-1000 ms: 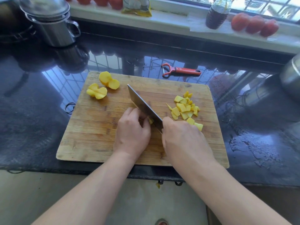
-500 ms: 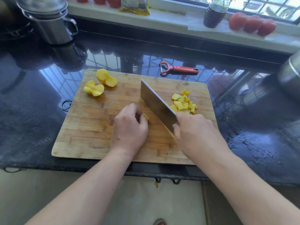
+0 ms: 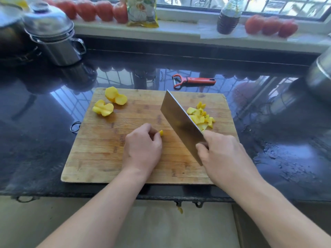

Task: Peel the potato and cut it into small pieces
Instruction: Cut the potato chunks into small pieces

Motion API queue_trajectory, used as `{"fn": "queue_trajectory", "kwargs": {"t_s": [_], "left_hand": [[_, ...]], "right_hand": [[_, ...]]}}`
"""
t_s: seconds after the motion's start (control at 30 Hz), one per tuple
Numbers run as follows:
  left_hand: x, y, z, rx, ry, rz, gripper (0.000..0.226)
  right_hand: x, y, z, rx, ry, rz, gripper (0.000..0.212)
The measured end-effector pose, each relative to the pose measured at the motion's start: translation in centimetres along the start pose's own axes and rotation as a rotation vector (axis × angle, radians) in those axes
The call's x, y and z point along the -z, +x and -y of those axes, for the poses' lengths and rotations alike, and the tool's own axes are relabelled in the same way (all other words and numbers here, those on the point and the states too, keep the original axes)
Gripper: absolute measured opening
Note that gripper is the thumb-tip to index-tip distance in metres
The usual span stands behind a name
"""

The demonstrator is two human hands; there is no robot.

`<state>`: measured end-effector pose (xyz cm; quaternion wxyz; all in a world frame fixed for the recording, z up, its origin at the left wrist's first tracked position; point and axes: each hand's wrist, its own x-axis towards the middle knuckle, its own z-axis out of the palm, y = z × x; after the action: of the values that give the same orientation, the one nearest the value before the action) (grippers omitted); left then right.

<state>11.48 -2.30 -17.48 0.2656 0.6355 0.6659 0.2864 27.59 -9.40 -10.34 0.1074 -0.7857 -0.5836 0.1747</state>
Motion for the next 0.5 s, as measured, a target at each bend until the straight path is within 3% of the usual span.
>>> {"fn": "queue_trajectory", "kwargs": {"t_s": [0.1, 0.23, 0.5], "left_hand": [[0.7, 0.0, -1.5, 0.131, 0.223, 0.143, 0.023], [1.4, 0.5, -2.2, 0.165, 0.265, 0.299, 0.026], [2.7, 2.7, -2.4, 0.452, -0.079, 0.523, 0.03]], "right_hand": [[0.0, -0.1, 0.2, -0.008, 0.018, 0.028, 0.025], [-0.1, -0.1, 0.7, 0.006, 0.024, 0.043, 0.023], [-0.2, -0.1, 1.8, 0.034, 0.066, 0.06, 0.026]]}}
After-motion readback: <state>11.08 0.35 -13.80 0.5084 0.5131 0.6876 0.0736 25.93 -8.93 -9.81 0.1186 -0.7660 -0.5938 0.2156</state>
